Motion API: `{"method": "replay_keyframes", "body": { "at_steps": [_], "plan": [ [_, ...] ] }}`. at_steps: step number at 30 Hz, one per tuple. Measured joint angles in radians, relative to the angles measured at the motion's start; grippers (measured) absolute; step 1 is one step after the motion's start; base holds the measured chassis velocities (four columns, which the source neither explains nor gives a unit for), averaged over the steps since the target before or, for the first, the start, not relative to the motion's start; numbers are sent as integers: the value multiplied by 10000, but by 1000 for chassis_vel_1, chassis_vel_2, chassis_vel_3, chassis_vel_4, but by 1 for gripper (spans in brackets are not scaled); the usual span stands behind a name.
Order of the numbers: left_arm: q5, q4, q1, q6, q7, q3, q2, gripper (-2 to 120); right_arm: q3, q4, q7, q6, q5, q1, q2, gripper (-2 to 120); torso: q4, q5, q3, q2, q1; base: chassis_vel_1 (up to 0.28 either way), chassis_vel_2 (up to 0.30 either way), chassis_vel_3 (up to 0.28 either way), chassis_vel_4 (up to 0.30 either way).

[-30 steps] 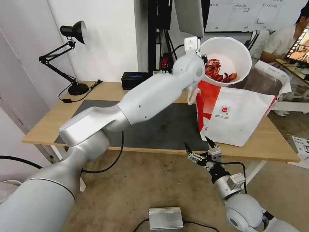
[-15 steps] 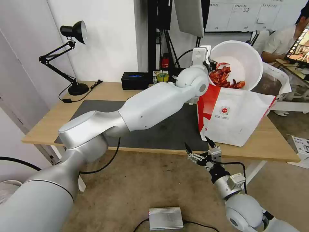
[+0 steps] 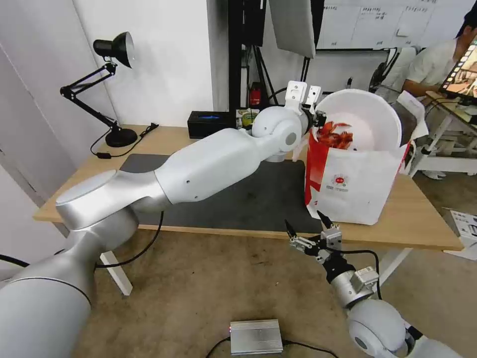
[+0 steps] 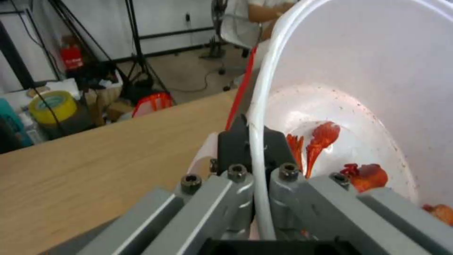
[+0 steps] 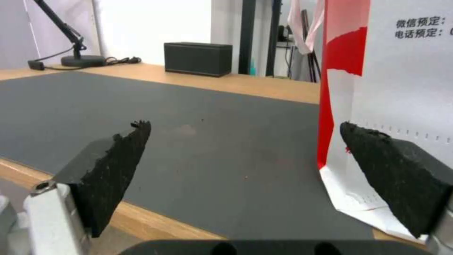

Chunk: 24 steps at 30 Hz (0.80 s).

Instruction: Pick up the trash from the table and place it into the takeout bag.

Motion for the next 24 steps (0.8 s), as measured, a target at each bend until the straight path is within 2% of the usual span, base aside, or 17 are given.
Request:
{"method": "replay_keyframes", "body": {
  "at_steps": [2,5,6,7,8,12,13,15,16,18,19,21,22,24],
  "plan": [
    [0,-29,-8,151,1,-29,-6,3,0,0,0,0,0,1,0,100,0,0,0,0,0,0,0,0,0],
    [0,-60,-34,386,-65,-104,-86,17,0,0,0,0,0,0,0,100,-1,1,-1,0,-1,0,0,0,0],
    [0,-60,-34,386,-65,-104,-86,17,0,0,0,0,0,0,0,100,-1,1,-1,0,-1,0,0,0,0],
    [-9,-55,-38,391,-98,-116,-111,23,0,0,0,0,0,0,0,100,-2,2,-1,0,0,0,0,0,0],
    [-9,-55,-38,391,-98,-116,-111,23,0,0,0,0,0,0,0,100,-2,2,-1,0,0,0,0,0,0],
    [-66,-115,-41,394,-283,-134,-121,45,0,0,0,0,0,0,0,100,-1,2,-1,0,0,0,0,0,0],
    [-66,-115,-41,394,-283,-134,-121,45,0,0,0,0,0,0,0,100,-1,2,-1,0,0,0,0,0,0],
    [-69,-260,-41,330,-312,-172,3,55,0,0,0,0,0,0,0,100,-2,2,-1,0,-1,0,0,0,0],
    [-69,-260,-41,330,-312,-172,3,55,0,0,0,0,0,0,0,100,-2,2,-1,0,-1,0,0,0,0],
    [57,-558,14,-61,-345,-228,297,65,0,0,0,0,0,0,0,100,-2,1,-1,-1,-1,0,0,0,0],
    [57,-558,14,-61,-345,-228,297,65,0,0,0,0,0,0,0,100,-2,1,-1,-1,-1,0,0,0,0],
    [508,-978,187,-628,-394,-338,607,75,0,0,0,0,0,0,0,100,2,1,0,-1,0,0,0,0,0],
    [508,-978,187,-628,-394,-338,607,75,0,0,0,0,0,0,0,100,2,1,0,-1,0,0,0,0,0],
    [849,-1448,408,-1110,-569,-504,887,84,0,0,0,0,0,0,0,100,-1,1,-1,-1,0,0,0,0,0]
  ]
}}
